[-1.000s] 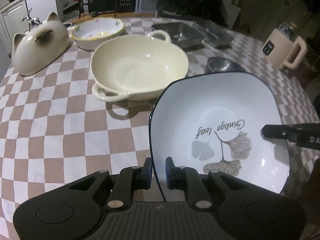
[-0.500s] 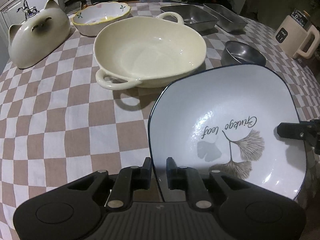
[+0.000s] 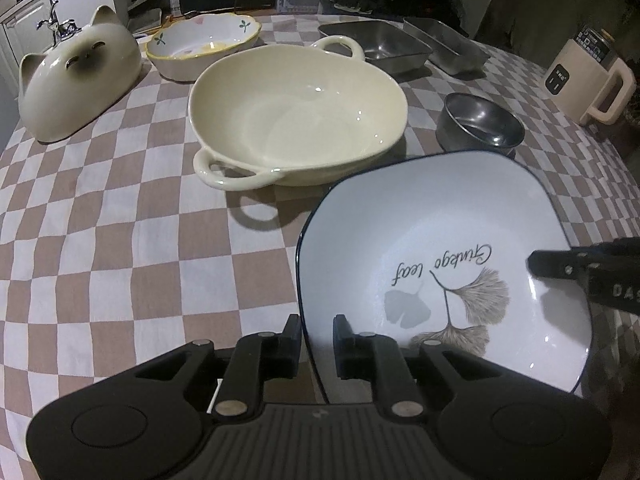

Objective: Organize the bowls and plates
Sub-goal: 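Lift the plate with both grippers and carry it toward the cream bowl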

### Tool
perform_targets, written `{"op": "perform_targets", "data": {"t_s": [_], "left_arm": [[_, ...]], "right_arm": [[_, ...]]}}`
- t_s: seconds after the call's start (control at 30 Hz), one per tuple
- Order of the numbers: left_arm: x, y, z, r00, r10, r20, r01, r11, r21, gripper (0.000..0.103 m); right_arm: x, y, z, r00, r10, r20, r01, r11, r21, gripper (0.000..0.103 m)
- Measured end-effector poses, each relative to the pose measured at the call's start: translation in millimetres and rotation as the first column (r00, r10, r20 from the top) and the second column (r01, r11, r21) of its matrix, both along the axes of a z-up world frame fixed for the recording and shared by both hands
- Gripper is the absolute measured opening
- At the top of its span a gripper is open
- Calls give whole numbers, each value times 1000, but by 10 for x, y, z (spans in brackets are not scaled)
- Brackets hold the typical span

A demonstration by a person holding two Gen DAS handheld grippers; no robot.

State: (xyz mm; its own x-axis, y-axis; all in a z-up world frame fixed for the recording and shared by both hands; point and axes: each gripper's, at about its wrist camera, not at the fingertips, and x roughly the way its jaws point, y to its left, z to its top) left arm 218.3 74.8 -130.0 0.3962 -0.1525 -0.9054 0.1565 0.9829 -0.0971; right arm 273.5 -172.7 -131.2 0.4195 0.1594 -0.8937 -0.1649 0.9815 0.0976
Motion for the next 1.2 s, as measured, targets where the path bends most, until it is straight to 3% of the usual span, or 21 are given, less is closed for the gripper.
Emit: {"op": "perform_targets", "data": {"t_s": [0.37, 0.57, 1.2], "left_arm": [[-17, -49, 43, 1000, -14, 20, 14, 1000, 1, 20], [-41, -46, 81, 999, -22, 36, 22, 1000, -9, 20], [-76, -62, 91, 999, -40, 19, 41, 999, -11, 29]], "right_arm": [[92, -2, -172, 999, -13, -38, 12, 999, -40, 23], [100, -2, -349, 993, 13, -117, -18, 999, -40, 31], [185, -10, -300, 998, 24, -61, -27, 998, -50, 24]]}}
